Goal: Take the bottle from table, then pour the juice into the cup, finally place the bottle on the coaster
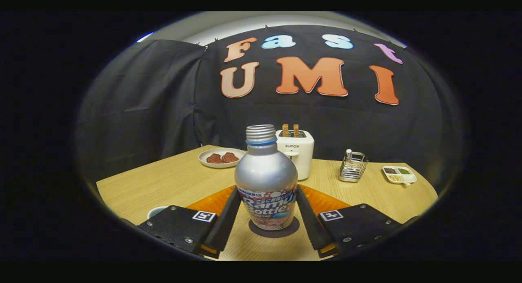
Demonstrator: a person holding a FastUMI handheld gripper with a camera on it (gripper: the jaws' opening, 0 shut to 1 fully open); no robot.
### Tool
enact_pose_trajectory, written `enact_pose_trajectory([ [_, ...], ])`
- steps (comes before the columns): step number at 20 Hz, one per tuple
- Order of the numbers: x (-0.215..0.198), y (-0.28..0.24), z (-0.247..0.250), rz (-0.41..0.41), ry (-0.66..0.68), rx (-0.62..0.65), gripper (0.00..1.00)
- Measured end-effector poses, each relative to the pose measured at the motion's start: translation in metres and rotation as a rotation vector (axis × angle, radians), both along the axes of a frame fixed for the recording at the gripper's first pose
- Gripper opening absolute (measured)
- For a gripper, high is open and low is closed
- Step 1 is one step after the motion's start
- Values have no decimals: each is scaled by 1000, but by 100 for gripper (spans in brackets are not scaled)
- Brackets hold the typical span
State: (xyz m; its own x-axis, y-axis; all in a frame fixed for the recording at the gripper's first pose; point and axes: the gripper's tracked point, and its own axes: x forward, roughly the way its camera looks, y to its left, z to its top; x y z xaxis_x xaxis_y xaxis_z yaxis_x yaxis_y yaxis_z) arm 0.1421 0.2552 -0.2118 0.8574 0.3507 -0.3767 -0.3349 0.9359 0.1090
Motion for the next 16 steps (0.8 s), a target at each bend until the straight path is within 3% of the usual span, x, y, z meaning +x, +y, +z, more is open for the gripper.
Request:
enact_pose_trajectory([
  [16,5,3,-35,-33,45,17,79],
])
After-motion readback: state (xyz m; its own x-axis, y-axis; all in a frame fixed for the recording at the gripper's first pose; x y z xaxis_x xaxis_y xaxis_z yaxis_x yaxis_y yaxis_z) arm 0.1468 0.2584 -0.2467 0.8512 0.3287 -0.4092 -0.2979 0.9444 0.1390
